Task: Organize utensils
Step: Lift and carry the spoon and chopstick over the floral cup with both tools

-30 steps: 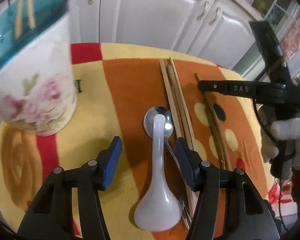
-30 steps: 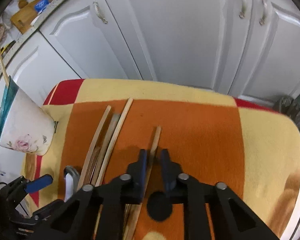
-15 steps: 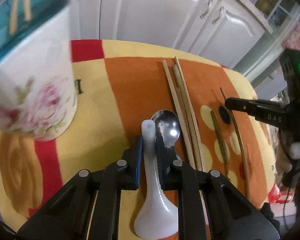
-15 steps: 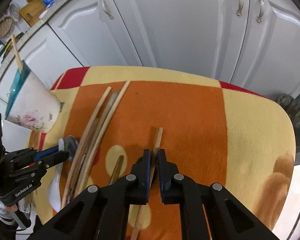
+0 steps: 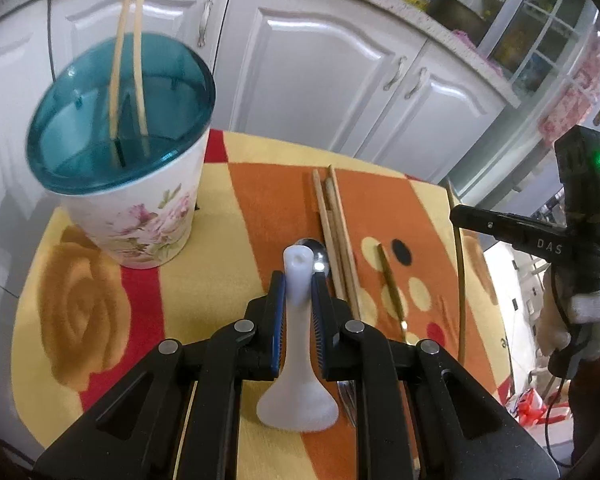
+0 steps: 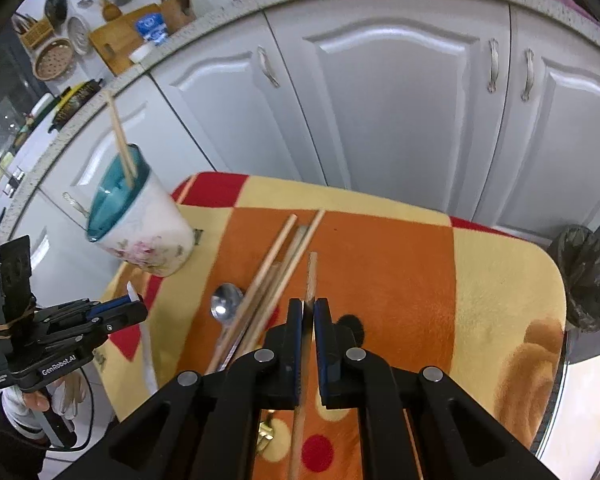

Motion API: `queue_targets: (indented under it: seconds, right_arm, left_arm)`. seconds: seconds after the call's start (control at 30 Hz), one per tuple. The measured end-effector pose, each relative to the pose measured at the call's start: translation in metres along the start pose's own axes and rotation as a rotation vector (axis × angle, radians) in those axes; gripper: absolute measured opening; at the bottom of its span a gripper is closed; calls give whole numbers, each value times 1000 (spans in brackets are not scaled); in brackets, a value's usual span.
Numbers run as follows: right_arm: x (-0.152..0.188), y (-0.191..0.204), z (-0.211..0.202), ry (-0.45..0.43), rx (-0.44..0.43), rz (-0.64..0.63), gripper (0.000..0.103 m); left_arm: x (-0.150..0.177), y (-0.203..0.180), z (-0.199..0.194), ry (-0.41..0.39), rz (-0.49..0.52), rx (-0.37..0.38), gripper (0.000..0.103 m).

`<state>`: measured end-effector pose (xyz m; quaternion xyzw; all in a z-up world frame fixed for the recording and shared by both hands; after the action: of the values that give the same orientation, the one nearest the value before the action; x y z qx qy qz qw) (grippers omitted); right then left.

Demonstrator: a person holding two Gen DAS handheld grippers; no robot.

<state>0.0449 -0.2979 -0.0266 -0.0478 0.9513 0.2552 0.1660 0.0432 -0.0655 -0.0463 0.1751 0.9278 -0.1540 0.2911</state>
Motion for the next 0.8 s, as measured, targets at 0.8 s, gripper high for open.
queue_targets:
  seconds: [0.8]
  right_arm:
    - [-3,73,-89,-181,-126,-138,5]
  left_arm:
    - [-10,4,-100,-190,8,-54,11]
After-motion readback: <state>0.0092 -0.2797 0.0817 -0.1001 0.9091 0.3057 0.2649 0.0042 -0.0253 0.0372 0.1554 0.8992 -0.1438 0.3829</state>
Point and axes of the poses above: each gripper's, at about its wrist camera, not at the fingertips, and z roughly the way its jaws point, y to its left, x to its underside, the point moved 5 cm from there along z, roughly the way its jaws point, and after that the axes turned 13 degrees about z, right-handed, at the moved point
